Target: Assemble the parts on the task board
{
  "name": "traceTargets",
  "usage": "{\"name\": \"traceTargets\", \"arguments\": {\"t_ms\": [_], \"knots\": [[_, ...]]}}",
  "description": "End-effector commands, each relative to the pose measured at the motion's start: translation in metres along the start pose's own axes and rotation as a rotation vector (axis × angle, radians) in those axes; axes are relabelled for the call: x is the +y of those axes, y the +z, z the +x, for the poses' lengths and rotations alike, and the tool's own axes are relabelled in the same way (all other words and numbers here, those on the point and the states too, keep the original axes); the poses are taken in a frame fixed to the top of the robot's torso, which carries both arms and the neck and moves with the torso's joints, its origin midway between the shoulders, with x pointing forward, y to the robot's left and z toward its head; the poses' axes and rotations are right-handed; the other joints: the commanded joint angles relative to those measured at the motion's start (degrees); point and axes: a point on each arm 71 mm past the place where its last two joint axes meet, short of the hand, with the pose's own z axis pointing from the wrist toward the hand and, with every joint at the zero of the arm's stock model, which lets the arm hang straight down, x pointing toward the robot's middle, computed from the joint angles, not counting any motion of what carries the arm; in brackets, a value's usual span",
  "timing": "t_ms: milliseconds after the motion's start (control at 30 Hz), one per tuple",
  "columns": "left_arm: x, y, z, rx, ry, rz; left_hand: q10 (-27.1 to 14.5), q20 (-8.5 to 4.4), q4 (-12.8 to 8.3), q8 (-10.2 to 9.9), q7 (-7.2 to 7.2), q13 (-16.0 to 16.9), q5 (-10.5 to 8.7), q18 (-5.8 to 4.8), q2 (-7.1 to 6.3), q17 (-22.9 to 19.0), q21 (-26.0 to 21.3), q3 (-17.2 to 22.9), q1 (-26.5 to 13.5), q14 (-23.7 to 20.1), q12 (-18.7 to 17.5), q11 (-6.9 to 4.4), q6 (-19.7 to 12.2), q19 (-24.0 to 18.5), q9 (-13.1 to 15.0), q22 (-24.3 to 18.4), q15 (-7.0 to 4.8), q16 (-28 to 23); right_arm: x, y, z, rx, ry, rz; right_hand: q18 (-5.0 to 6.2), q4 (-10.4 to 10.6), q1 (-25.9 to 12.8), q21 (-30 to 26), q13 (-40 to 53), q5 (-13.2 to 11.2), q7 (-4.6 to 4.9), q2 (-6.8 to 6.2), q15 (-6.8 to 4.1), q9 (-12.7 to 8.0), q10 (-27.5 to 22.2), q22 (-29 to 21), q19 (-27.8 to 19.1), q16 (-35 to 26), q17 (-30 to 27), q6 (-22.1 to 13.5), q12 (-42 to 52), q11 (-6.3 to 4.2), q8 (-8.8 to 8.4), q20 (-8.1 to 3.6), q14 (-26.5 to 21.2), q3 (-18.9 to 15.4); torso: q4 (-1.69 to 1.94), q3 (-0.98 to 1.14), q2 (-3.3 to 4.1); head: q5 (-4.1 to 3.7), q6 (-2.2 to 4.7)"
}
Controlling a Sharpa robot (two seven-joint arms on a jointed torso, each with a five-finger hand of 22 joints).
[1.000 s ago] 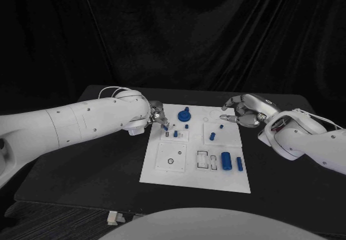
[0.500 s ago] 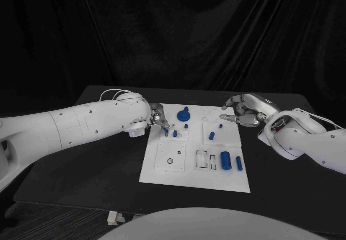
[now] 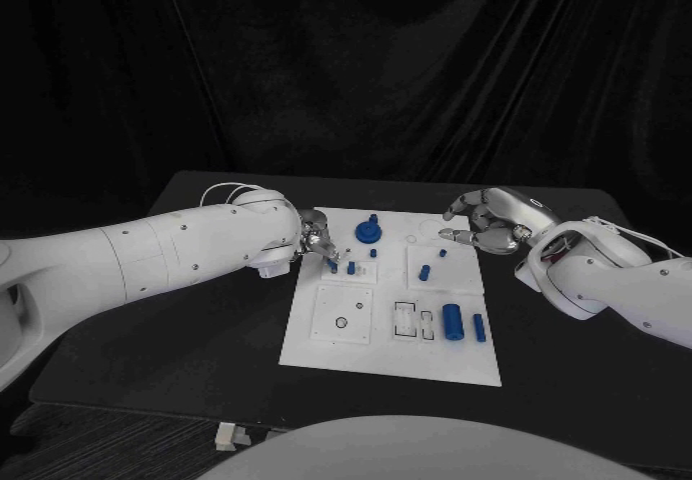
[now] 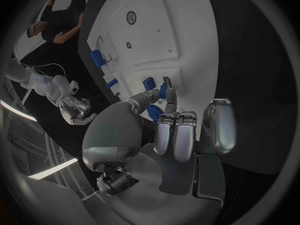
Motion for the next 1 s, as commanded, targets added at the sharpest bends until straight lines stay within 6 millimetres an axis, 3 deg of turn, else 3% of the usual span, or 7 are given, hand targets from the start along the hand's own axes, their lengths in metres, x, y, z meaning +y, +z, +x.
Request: {"name": "traceTargets", "arguments": {"t_ms": [33, 333, 467, 1000], "knots": [[-0.0009, 0.0009, 0.0014, 0.006, -0.002, 0.019, 6.07, 0.04, -1.24, -0.25, -0.83, 15.09, 0.22, 0.45, 0.53, 15.08, -0.3, 1.65, 0.1, 5.95, 0.2, -0.22, 0.28, -0.06, 0.05, 10.37, -0.2, -0.03, -0.001, 0.0001, -0.0002, 0.004, 0.0, 0.011, -0.81, 0.37, -0.34, -0.15, 13.33, 0.29, -0.08, -0.07, 0.1, -0.05, 4.16, 7.95, 0.37, -0.19, 9.43, 0.46, 0.1, 0.18, 0.32, 0.1, 3.56, 0.11, -0.06, -0.04, 0.02, 0.1, -0.01], [0.0028, 0.0022, 0.003, 0.011, -0.005, 0.013, 6.07, 0.04, -1.29, -0.26, -0.81, 15.09, 0.28, 0.49, 0.55, 15.08, -0.47, 1.7, 0.13, 5.95, 0.2, -0.21, 0.29, -0.17, 0.05, 10.32, -0.2, -0.03, -0.0004, 0.0007, 0.0016, 0.017, 0.007, 0.011, -0.79, 0.36, -0.31, -0.25, 13.33, 0.32, -0.08, -0.06, 0.1, -0.09, 4.17, 7.92, 0.34, -0.24, 9.39, 0.47, 0.1, 0.18, 0.3, 0.1, 3.54, 0.13, -0.11, -0.07, 0.01, 0.52, -0.01], [0.0031, 0.0028, 0.0037, 0.013, -0.005, 0.013, 6.07, 0.04, -1.3, -0.26, -0.81, 15.09, 0.3, 0.5, 0.57, 15.08, -0.5, 1.71, 0.14, 5.95, 0.2, -0.2, 0.29, -0.2, 0.04, 10.31, -0.2, -0.03, -0.0007, 0.0008, 0.0023, 0.022, 0.012, 0.014, -0.79, 0.36, -0.31, -0.27, 13.34, 0.32, -0.08, -0.05, 0.1, -0.09, 4.17, 7.91, 0.33, -0.26, 9.37, 0.47, 0.11, 0.18, 0.3, 0.1, 3.54, 0.13, 0.02, -0.06, -0.03, 0.36, -0.01], [0.0043, 0.0034, 0.0103, 0.036, -0.002, 0.014, 6.07, 0.05, -1.34, -0.29, -0.77, 15.09, 0.35, 0.5, 0.66, 15.08, -0.51, 1.79, 0.17, 5.95, 0.2, -0.18, 0.3, -0.21, 0.03, 10.31, -0.18, -0.03, -0.0017, 0.0016, 0.0044, 0.037, 0.015, 0.026, -0.81, 0.35, -0.27, -0.18, 13.38, 0.34, -0.08, -0.03, 0.11, -0.12, 4.22, 7.93, 0.36, -0.23, 9.39, 0.48, 0.13, 0.19, 0.29, 0.09, 3.55, 0.16, -0.09, -0.07, 0.0, 0.31, -0.01]]}}
